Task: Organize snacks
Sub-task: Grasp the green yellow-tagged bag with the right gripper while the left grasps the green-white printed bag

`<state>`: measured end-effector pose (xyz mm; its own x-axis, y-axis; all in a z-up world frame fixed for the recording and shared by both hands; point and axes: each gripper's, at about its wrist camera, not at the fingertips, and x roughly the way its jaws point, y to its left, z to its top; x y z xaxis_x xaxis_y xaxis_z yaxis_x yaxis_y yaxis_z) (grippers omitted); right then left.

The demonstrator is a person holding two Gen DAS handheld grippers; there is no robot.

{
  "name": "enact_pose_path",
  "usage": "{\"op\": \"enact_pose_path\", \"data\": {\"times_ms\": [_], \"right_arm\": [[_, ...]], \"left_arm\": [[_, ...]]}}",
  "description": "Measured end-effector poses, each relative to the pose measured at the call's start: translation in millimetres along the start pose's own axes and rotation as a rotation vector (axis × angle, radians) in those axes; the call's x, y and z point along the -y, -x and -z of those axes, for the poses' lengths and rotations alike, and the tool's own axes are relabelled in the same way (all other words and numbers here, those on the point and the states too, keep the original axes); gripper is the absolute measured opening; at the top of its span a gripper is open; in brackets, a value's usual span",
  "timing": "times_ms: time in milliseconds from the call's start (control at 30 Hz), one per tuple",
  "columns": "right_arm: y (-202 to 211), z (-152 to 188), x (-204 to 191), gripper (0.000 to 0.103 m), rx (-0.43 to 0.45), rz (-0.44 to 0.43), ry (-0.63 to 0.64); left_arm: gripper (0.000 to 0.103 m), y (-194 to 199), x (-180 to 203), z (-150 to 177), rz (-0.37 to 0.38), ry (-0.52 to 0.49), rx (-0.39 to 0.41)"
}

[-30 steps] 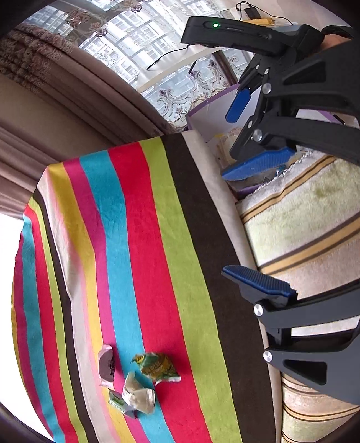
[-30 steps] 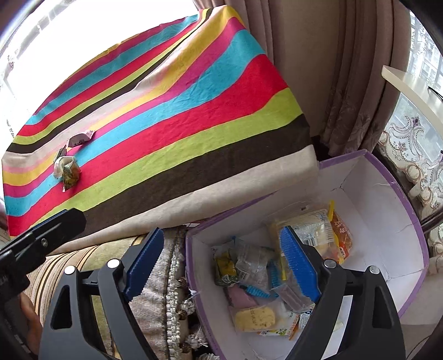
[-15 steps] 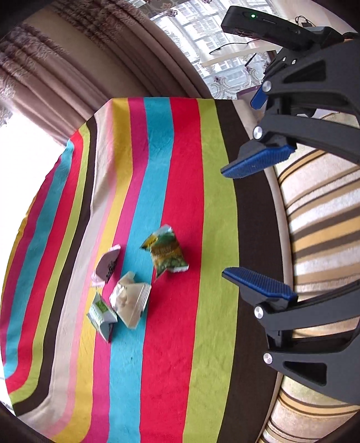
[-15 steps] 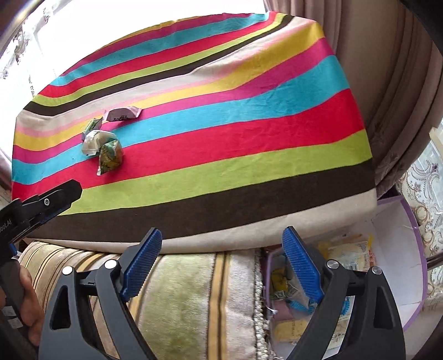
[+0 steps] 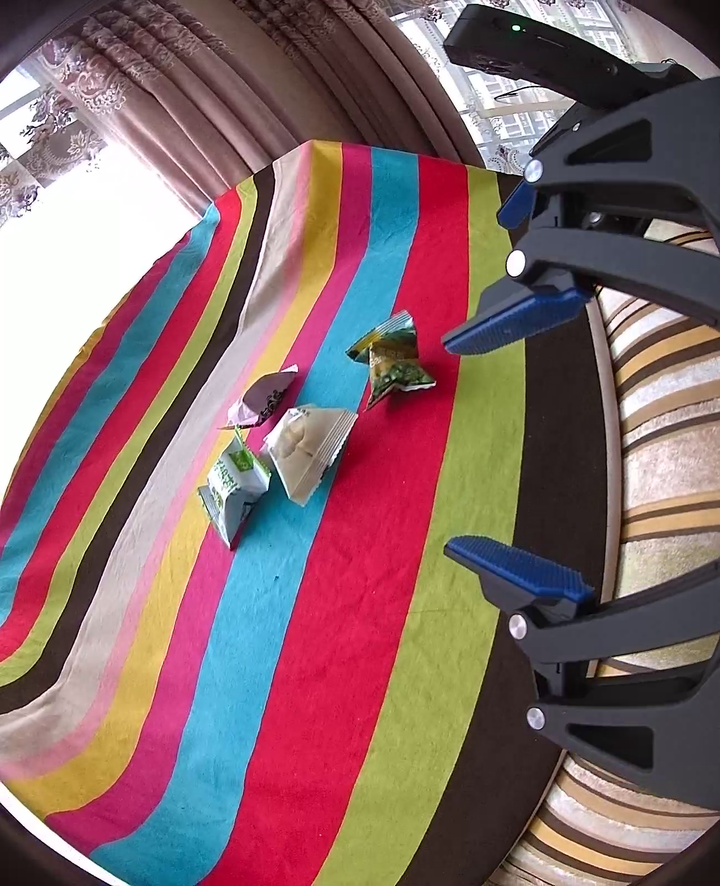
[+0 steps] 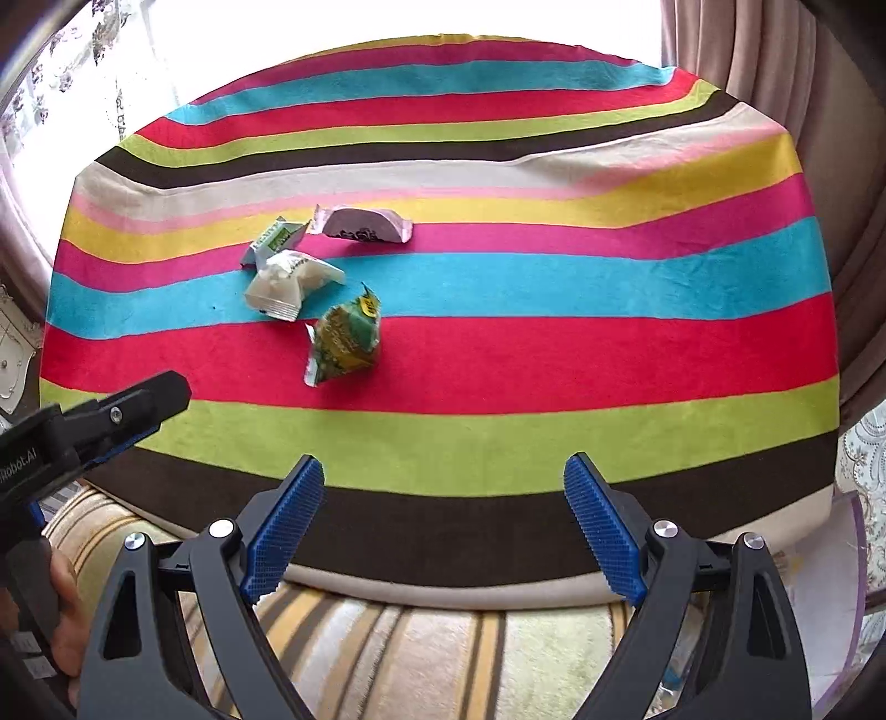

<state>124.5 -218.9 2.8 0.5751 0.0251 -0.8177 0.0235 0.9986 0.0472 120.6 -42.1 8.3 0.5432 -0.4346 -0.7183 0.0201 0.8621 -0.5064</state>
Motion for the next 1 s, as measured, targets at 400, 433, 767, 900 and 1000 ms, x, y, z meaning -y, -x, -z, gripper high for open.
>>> {"op": "enact_pose_path", "data": {"times_ms": [400, 433, 767, 900, 1000], "right_arm": [[-42, -30, -34, 0.086, 0.011, -0.028, 0.000], [-45, -32, -35, 0.086, 0.013, -0.028, -0.002], [-67, -47, -37, 0.084, 0.015, -0.007, -0.003], [-78, -46, -34, 0.062, -0.023, -0.030, -0.010], [-79, -45, -32, 0.051, -0.018, -0.042, -0.016]], "left_arm": [[0.068, 5, -31, -12, -0.032, 0.062, 0.024], [0.068, 5, -32, -13, -0.034, 0.064, 0.024], [0.069, 1, -36, -18, -0.057, 0.067, 0.022], [0.069, -2, -37, -20, -0.074, 0.066, 0.022], [0.069, -4, -38, -24, -0.088, 0.061, 0.024]]}}
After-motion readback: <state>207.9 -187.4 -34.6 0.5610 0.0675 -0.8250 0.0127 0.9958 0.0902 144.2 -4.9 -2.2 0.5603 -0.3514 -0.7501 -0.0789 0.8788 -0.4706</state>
